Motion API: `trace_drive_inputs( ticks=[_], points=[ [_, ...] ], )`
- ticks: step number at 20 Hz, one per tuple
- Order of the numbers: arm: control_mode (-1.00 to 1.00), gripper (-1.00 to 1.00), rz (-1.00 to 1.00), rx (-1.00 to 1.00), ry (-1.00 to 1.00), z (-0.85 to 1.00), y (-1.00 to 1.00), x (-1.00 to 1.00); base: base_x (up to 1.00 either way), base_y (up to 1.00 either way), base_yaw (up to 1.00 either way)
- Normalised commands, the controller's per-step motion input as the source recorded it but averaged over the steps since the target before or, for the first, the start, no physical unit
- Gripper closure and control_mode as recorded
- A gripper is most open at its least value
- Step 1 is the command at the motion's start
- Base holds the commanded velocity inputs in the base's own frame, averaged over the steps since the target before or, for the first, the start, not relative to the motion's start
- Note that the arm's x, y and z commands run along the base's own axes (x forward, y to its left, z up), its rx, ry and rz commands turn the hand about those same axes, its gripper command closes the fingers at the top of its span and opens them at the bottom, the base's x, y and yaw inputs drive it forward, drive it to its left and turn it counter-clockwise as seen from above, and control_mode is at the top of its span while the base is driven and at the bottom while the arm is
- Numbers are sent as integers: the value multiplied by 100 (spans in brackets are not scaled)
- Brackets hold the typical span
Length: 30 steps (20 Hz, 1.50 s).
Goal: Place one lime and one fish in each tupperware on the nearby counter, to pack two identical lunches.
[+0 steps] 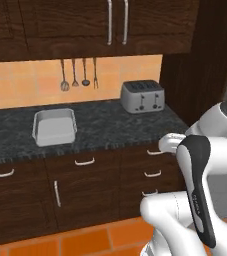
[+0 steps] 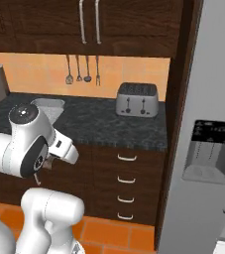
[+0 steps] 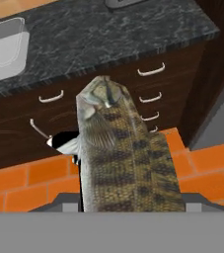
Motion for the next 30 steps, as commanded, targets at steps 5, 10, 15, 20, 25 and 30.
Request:
trace_drive_inputs(
  ticks=[5, 10, 15, 20, 25, 30],
  points=[
    [100, 100, 0, 0, 0, 0, 0, 0, -1, 100, 1],
    [100, 100, 0, 0, 0, 0, 0, 0, 0, 100, 0],
    [100, 100, 0, 0, 0, 0, 0, 0, 7, 100, 0],
    [100, 100, 0, 0, 0, 0, 0, 0, 36, 100, 2],
    [100, 100, 0, 0, 0, 0, 0, 0, 68, 100, 0],
    [100, 100, 0, 0, 0, 0, 0, 0, 78, 73, 0]
  ],
)
